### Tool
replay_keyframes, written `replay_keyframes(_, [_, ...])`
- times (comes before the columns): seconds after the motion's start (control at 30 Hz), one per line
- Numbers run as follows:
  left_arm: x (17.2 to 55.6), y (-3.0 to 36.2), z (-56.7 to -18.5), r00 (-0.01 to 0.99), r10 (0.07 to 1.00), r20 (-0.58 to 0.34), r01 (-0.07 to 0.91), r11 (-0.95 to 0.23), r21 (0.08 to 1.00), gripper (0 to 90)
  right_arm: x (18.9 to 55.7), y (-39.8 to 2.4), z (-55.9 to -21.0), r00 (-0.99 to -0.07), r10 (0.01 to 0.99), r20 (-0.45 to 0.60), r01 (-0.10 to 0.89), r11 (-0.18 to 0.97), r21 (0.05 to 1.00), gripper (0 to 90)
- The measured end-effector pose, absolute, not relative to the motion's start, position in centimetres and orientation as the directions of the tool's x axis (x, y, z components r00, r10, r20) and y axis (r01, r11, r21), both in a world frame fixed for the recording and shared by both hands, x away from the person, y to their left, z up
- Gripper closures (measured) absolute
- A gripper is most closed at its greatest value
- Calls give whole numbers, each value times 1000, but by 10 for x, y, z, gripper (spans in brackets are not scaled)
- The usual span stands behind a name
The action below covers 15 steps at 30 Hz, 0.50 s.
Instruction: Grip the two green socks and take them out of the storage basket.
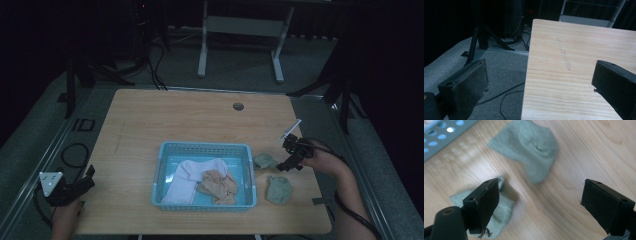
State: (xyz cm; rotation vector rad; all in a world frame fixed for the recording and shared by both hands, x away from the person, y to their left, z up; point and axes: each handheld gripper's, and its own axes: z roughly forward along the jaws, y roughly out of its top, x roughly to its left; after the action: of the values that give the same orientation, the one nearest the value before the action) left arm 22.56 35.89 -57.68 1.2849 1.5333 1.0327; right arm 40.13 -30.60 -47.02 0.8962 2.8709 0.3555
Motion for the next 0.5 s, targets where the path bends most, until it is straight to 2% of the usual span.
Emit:
replay_keyframes(0.17, [226,359,-577,-99,989,-105,276,129,952,7,398,-322,-476,-791,610,-35,573,760,306,144])
replay_keyframes(0.27, [225,359,-577,-98,989,-108,273,131,953,7,394,-340,-485,-745,667,-10,622,699,354,141])
replay_keyframes(0.37, [225,359,-577,-98,989,-107,276,130,952,7,392,-348,-490,-724,689,-34,630,680,376,140])
replay_keyframes(0.5, [225,359,-577,-98,989,-109,274,132,953,7,385,-368,-498,-649,760,-25,664,582,470,138])
